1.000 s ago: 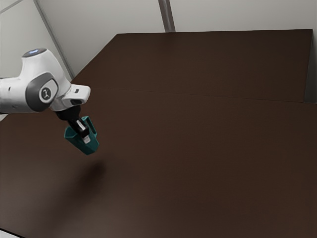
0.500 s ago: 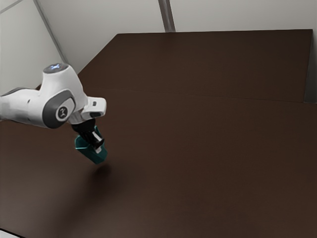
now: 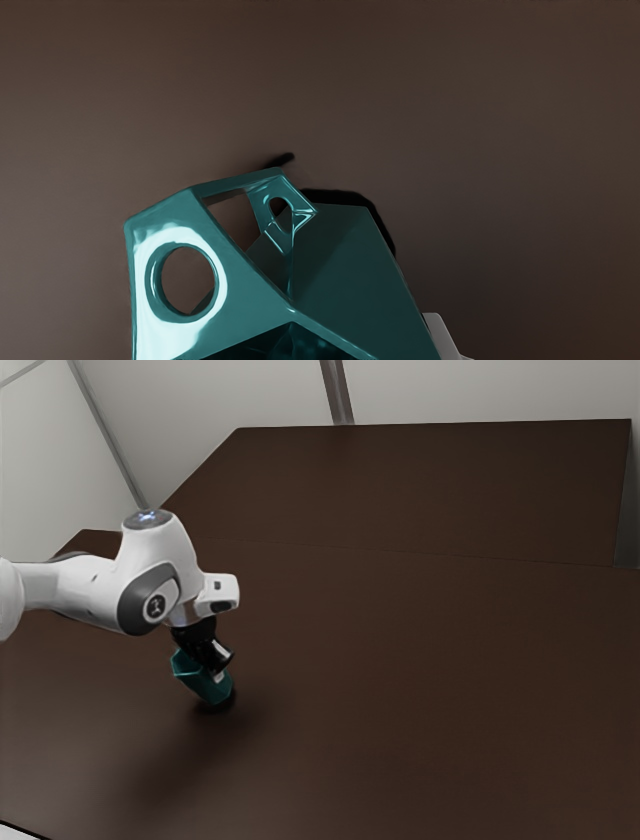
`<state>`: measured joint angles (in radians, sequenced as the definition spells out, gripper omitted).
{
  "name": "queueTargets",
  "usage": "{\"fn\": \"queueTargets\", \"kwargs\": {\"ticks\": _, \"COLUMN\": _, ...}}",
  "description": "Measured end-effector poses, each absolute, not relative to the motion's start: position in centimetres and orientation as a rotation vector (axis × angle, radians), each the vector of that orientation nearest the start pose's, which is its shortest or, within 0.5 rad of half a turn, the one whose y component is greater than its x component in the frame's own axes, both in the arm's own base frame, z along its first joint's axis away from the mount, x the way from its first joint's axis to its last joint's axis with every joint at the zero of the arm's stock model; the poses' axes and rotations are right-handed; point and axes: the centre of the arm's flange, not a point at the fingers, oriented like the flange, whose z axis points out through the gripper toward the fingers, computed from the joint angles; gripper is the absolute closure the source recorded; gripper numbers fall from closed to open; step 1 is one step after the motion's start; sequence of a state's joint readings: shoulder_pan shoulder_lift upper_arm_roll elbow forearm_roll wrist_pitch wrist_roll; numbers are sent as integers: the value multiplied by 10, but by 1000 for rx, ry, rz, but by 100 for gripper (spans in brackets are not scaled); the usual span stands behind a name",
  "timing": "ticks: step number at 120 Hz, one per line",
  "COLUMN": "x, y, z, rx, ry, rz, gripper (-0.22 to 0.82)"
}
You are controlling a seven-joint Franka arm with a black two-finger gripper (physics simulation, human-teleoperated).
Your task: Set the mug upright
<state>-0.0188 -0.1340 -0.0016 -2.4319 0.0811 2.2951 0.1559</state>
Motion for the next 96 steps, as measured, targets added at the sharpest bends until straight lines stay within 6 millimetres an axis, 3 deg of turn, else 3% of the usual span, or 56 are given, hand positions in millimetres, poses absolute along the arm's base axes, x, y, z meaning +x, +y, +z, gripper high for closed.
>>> {"fn": "queueTargets", "kwargs": {"ticks": 48, "x": 475, "y": -9, "z": 339, "rx": -3068, "ry": 275, "rz": 15, "gripper": 79}}
{"fn": "queueTargets", "kwargs": {"ticks": 64, "x": 476, "y": -9, "z": 338, "rx": -3072, "ry": 258, "rz": 5, "gripper": 74}}
{"fn": "queueTargets", "kwargs": {"ticks": 74, "x": 476, "y": -10, "z": 340, "rx": -3075, "ry": 251, "rz": -6, "gripper": 66}}
{"fn": "queueTargets", "kwargs": {"ticks": 96, "x": 476, "y": -14, "z": 357, "rx": -3079, "ry": 248, "rz": -65, "gripper": 31}}
